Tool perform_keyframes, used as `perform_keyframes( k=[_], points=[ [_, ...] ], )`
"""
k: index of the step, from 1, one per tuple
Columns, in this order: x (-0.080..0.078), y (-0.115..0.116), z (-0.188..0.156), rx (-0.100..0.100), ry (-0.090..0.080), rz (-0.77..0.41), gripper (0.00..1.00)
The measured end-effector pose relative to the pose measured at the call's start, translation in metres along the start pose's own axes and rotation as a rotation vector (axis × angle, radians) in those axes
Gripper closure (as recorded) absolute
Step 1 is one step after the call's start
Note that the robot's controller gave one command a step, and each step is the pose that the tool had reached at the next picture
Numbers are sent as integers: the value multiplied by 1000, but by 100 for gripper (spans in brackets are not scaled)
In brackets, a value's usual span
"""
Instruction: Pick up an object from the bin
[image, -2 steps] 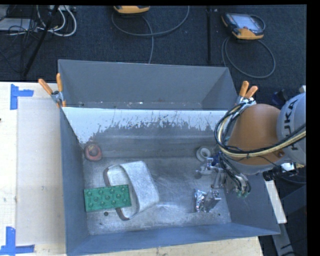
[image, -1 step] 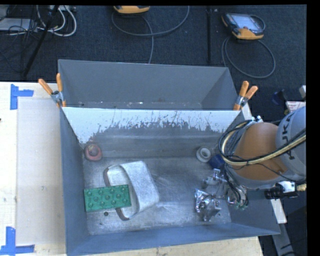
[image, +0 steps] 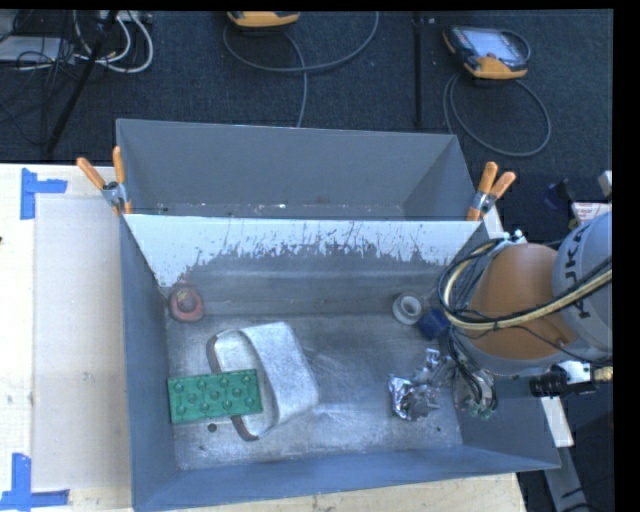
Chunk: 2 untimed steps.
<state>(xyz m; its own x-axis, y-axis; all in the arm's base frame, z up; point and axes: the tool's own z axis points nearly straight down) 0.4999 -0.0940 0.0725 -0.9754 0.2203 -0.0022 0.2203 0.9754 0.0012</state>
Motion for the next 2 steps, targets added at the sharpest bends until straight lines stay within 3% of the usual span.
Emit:
perform_keyframes(
  k=[1,2],
  points=[
    [-13,11,-80,1,-1,-275,100],
    [-18,21,-173,1,-6,-398,100]
  ],
)
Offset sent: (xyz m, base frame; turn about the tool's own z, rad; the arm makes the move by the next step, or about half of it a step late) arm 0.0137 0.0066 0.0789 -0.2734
